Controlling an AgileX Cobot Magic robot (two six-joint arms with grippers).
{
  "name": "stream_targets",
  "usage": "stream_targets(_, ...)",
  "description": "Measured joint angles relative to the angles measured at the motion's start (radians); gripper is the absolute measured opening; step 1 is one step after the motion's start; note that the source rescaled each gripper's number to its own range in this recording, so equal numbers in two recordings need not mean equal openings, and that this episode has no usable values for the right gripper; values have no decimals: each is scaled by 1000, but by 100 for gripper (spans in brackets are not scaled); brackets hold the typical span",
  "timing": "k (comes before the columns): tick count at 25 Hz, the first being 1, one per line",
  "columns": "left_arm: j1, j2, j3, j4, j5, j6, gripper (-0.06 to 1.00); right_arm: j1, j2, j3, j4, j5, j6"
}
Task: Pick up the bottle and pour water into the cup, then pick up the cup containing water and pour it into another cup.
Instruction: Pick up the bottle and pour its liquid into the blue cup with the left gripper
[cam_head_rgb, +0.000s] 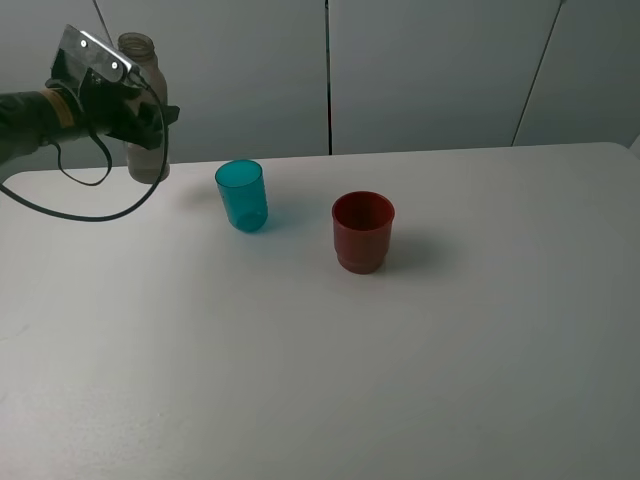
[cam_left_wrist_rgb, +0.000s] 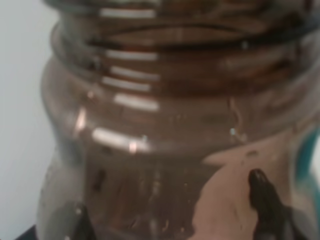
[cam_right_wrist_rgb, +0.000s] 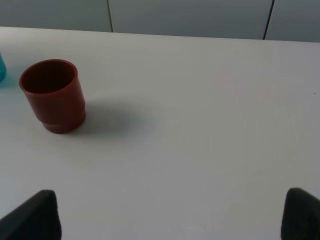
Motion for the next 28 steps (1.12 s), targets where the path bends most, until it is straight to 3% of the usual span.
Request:
stream_targets(9, -84, 87, -109, 44, 83, 66, 0, 0, 0, 0, 0, 0, 0)
stream_targets(23, -88, 105, -150, 220, 75, 120, 0, 0, 0, 0, 0, 0, 0)
stream_targets(28, -90, 105, -152, 247, 75, 154, 0, 0, 0, 0, 0, 0, 0)
